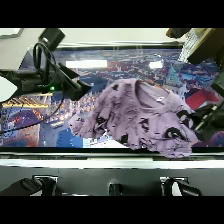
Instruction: Fold the clothes and pants, and hang the long-sleeved shirts on hangers.
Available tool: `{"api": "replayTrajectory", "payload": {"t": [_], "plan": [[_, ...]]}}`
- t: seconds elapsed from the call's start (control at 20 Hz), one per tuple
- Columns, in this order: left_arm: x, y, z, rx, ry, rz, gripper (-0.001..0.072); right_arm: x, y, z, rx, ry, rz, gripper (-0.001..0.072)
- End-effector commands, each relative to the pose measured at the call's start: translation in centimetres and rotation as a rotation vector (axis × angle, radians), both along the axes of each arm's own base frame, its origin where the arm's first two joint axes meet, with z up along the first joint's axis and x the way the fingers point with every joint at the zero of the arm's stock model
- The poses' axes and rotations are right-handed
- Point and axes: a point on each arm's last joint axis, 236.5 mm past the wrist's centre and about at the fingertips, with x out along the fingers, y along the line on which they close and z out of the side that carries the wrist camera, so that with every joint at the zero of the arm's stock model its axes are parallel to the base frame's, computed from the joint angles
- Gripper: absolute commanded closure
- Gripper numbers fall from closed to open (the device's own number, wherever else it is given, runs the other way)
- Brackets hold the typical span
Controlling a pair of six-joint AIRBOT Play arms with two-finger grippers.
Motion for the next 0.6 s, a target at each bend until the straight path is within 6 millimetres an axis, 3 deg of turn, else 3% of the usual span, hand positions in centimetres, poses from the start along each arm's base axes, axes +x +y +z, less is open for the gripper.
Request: {"api": "replayTrajectory", "payload": {"t": [0.0,0.15,0.35,0.55], "plan": [[2.1,3.1,-0.1,-0.106,0.082,0.291,0.0011,-1.1,-3.2,2.1,0.045,-0.063,-0.323,0.0684],[2.0,3.0,-0.1,-0.153,0.115,0.33,0.0013,-2.3,-6.4,4.5,0.079,-0.173,-0.576,0.0684],[2.1,3.0,-0.2,-0.156,0.119,0.334,0.0015,-4.1,-9.9,9.6,0.12,-0.411,-0.797,0.0684],[2.1,2.9,-0.3,-0.155,0.122,0.334,0.0028,-6.9,-15.4,12.5,0.171,-0.524,-1.124,0.0683]]}}
